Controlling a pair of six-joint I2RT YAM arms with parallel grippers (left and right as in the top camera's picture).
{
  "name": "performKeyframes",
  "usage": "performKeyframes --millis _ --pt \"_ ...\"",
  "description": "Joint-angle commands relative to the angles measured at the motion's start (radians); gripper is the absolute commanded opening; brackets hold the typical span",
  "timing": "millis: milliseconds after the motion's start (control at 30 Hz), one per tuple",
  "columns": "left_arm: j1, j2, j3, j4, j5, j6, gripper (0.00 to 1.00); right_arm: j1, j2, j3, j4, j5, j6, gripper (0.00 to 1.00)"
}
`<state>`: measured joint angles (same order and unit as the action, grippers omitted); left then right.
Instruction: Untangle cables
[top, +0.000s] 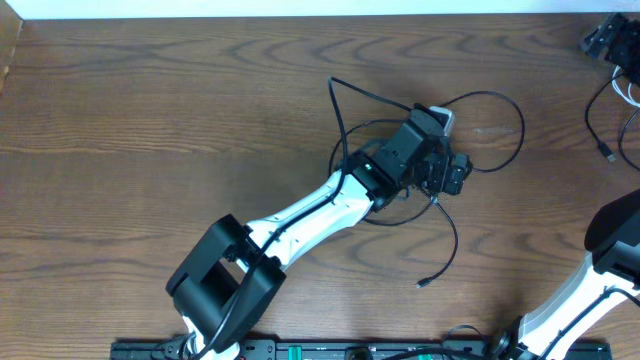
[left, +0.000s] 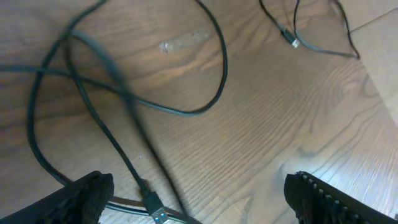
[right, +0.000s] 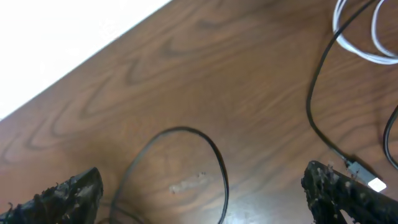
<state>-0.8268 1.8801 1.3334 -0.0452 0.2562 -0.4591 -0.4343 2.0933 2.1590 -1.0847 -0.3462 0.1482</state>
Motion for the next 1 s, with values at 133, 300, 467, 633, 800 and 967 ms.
performKeyframes --millis 133,300,467,633,800,967 --pt "0.119 -0.203 0.008 -0.042 0.023 -0.016 0.94 0.097 -0.031 0.005 -0.071 -0.035 -0.129 0.99" --pt "0.265 -0.333 0.008 -0.172 0.022 -0.093 0.94 0.19 -0.03 0.004 -0.123 -0.035 -0.177 0.99" --pt "0.479 -0.401 0.008 -0.392 0.019 -0.115 0.94 0.345 -0.03 0.004 -0.227 -0.028 -0.259 0.92" --pt "0.618 -0.39 0.008 -0.534 0.014 -0.146 0.95 0.459 -0.029 -0.004 -0.277 0.039 -0.225 0.52" --pt "0.694 -0.386 0.008 -0.618 -0.009 -0.145 0.95 0.546 -0.024 -0.052 -0.288 0.174 -0.122 0.44" --pt "0.711 -0.386 0.008 -0.653 -0.02 -0.144 0.95 0.568 -0.008 -0.136 -0.285 0.286 -0.04 0.38"
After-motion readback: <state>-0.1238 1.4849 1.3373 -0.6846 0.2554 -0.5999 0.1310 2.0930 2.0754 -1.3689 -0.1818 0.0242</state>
